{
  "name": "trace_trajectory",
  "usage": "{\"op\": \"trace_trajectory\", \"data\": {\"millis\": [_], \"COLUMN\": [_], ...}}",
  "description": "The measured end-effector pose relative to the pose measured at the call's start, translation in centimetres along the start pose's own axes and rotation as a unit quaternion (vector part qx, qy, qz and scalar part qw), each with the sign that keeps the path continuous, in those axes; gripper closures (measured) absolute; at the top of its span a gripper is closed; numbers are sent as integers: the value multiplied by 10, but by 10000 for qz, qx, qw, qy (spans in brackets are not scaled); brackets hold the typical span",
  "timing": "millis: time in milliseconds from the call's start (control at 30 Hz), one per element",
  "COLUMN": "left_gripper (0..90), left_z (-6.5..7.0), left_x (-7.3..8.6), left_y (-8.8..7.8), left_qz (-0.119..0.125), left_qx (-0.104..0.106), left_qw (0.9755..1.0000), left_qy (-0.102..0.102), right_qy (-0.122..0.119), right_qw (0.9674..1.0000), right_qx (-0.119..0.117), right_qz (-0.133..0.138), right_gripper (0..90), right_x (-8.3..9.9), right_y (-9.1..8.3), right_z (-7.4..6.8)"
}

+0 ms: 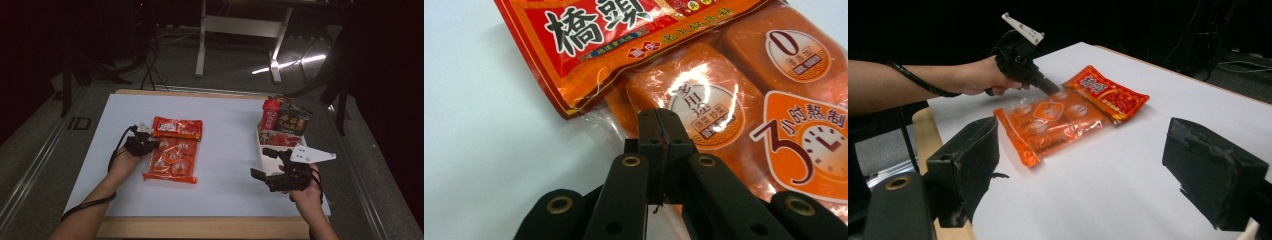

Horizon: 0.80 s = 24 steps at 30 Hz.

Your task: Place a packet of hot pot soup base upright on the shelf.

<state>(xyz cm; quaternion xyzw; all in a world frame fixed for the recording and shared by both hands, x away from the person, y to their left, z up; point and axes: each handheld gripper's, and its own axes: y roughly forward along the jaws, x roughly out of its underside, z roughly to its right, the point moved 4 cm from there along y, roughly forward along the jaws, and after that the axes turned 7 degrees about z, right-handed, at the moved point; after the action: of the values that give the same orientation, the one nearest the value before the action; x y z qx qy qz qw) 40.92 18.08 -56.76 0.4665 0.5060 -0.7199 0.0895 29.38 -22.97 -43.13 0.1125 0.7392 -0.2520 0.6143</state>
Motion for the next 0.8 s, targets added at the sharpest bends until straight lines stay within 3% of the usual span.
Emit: {"op": "trace_trajectory", "data": {"millis": [800], "left_gripper": [900], "left_z": [59], "left_x": [-16], "left_y": [18], "left_qz": [-96], "left_qx": [673], "left_qw": [9969], "left_qy": [385], "right_qy": [33], "right_qw": [10000], "right_qx": [22], "right_qz": [67], "right_gripper": [159], "right_x": [-1], "right_y": [-10], "right_z": [0]}}
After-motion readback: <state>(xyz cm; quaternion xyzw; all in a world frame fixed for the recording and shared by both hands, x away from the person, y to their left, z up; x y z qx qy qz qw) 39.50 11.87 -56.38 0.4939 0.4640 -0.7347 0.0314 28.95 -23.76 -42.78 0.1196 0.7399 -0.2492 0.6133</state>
